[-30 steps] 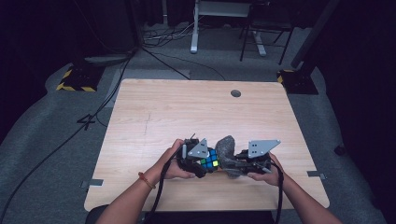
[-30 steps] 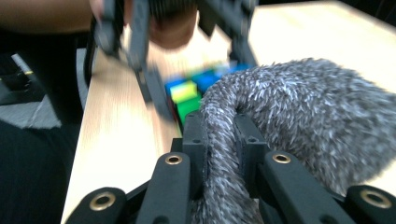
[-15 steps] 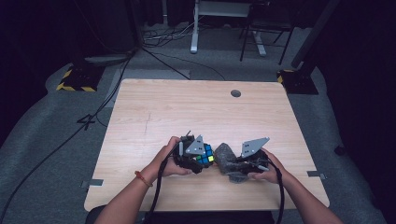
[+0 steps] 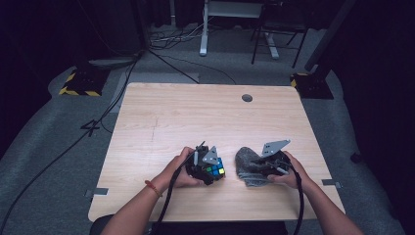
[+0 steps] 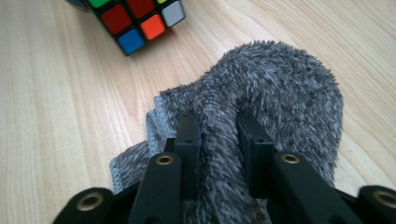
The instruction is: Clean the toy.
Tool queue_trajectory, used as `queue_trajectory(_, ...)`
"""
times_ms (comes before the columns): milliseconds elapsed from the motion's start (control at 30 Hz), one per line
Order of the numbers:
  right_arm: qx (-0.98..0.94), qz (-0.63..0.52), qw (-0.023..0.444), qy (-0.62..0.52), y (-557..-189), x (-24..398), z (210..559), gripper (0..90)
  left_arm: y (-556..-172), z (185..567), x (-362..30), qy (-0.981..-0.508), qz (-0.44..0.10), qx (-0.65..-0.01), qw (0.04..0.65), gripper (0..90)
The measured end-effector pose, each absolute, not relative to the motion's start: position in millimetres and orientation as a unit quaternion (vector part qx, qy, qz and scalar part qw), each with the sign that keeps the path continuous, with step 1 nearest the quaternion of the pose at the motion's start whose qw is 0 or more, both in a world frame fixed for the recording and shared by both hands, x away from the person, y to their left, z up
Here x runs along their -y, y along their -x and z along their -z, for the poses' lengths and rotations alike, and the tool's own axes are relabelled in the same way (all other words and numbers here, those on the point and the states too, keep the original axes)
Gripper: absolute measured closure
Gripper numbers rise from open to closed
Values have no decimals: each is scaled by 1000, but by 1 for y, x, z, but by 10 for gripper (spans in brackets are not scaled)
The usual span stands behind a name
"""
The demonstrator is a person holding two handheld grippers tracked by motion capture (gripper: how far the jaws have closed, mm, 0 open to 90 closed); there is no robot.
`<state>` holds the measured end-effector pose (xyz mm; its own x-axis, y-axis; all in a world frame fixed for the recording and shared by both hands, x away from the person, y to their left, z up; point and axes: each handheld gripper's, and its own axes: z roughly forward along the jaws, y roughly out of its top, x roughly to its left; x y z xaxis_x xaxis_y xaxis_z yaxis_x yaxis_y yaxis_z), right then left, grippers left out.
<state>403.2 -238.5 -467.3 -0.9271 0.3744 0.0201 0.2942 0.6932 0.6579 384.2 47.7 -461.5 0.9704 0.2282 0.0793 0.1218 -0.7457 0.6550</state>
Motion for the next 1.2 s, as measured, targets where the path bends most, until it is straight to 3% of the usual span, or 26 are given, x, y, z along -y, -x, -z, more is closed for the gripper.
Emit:
queue_trajectory(233, -913, -355, 72, -187, -402, 240, 463, 535, -385, 465, -45, -934, -70, -99, 336, 305)
queue_trajectory(400, -900, -384, 86, -189, -400, 243, 453, 409, -381, 462, -50, -934, -71, -103, 334, 183)
queue_trajectory(700, -887, -413, 109, -176, -389, 237, 438, 393, -371, 464, -66, -937, -80, -117, 320, 164)
queue_trajectory(767, -883, -433, 80, -165, -383, 231, 434, 402, -369, 465, -70, -935, -78, -123, 322, 163)
queue_trajectory(1200, -903, -411, 55, -113, -362, 188, 453, 388, -357, 466, -73, -938, -91, -130, 308, 160)
